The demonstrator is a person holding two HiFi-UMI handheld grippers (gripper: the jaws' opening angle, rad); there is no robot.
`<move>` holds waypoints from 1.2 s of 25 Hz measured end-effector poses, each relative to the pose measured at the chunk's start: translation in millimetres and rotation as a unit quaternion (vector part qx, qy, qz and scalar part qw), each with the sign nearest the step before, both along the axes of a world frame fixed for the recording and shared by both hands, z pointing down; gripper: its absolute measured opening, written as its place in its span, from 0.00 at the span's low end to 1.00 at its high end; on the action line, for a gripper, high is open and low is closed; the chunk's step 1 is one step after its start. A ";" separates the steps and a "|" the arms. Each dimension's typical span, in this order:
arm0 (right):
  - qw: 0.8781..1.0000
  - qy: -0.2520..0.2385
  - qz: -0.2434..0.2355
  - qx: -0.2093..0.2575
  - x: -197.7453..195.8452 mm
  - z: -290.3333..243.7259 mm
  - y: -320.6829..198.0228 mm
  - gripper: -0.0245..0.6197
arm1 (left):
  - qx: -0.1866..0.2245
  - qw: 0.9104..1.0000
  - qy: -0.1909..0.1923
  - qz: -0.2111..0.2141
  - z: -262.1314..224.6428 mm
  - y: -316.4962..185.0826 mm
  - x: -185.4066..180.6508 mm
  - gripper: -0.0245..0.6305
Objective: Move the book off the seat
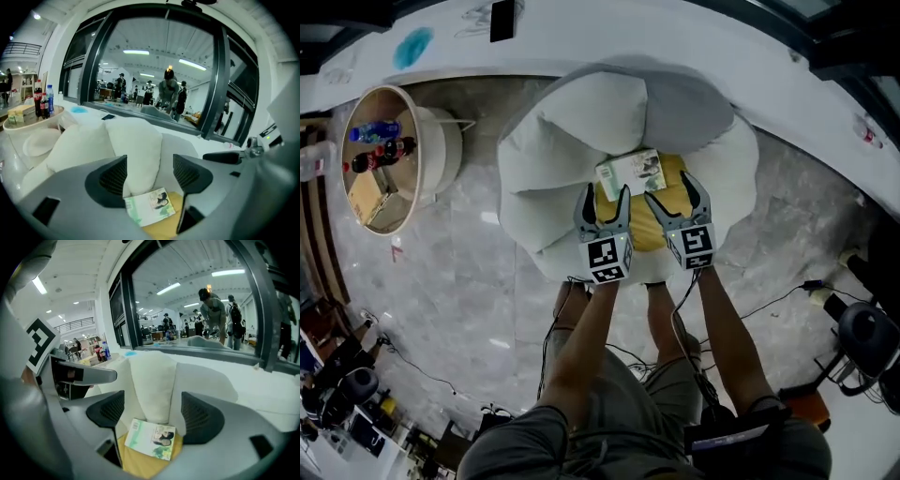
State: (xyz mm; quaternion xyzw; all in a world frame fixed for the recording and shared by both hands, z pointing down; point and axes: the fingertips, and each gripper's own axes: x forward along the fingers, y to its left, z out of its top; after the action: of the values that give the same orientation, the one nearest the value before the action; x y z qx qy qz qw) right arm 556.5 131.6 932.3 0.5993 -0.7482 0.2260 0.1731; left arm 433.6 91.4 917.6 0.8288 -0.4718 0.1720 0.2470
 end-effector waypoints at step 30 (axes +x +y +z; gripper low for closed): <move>0.960 -0.042 -0.044 -0.273 -1.1 307.0 25.2 0.64 | -0.263 0.963 -0.023 0.059 336.5 43.5 -2.4 0.64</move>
State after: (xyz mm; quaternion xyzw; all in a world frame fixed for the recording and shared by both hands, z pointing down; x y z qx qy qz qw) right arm 555.4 156.8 1239.3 0.4860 -0.6902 0.4388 0.3079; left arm 431.2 134.8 1254.2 0.7570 -0.3653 0.3232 0.4347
